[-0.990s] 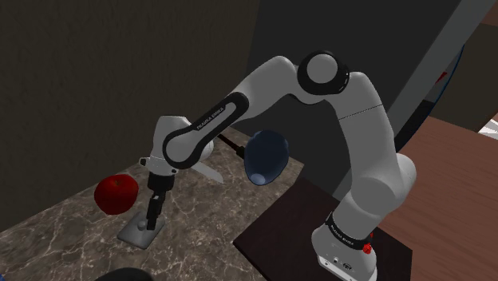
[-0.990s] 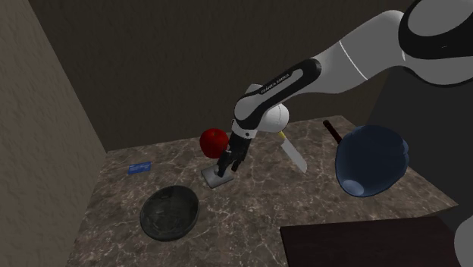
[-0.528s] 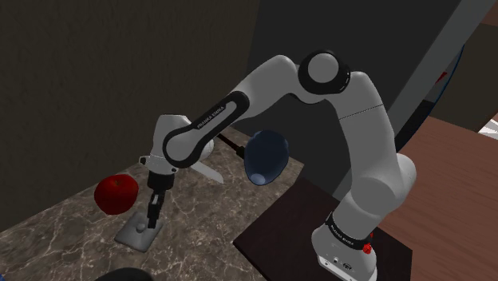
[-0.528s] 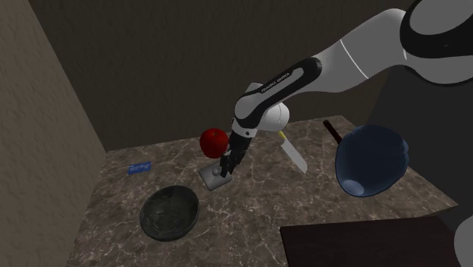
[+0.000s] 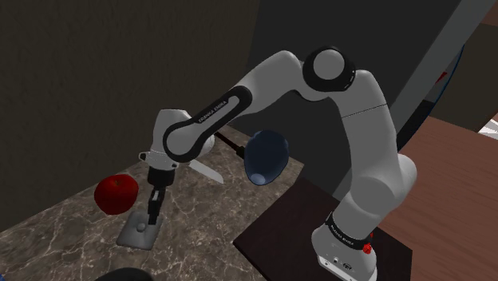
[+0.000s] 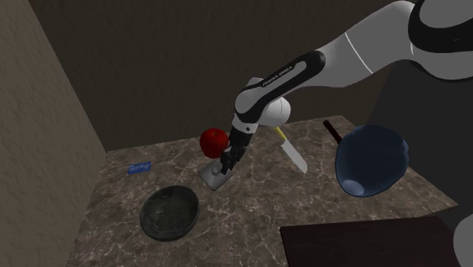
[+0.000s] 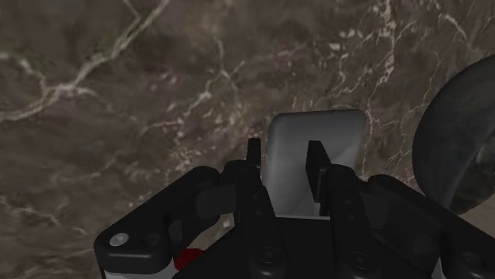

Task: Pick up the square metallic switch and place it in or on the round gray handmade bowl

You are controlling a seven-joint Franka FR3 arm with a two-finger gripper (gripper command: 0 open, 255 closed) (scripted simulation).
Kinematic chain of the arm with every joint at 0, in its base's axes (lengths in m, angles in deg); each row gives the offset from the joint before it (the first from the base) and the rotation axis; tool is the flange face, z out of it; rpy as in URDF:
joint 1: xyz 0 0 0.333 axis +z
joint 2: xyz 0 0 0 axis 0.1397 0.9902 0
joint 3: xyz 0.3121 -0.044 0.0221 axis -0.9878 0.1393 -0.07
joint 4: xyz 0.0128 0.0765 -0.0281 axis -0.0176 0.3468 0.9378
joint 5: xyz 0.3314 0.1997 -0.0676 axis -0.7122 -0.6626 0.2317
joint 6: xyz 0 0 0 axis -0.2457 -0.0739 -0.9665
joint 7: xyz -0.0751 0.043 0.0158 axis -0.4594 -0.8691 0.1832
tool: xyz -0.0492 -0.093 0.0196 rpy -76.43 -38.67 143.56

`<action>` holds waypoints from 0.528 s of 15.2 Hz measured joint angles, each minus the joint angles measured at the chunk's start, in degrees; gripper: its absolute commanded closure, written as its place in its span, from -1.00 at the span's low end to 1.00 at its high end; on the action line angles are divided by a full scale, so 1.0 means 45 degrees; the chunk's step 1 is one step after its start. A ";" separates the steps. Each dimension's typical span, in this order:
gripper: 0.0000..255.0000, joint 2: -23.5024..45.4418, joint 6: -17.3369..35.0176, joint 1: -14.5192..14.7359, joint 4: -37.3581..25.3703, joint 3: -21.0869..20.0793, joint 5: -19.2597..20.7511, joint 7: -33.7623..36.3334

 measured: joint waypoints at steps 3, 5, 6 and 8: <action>1.00 -0.0402 -0.0280 -0.0191 0.0103 -0.0267 -0.0171 0.0068; 1.00 -0.0629 -0.0475 -0.0314 0.0130 -0.0423 -0.0274 0.0092; 1.00 -0.0765 -0.0559 -0.0390 0.0178 -0.0513 -0.0335 0.0106; 1.00 -0.0973 -0.0780 -0.0493 0.0149 -0.0662 -0.0435 0.0137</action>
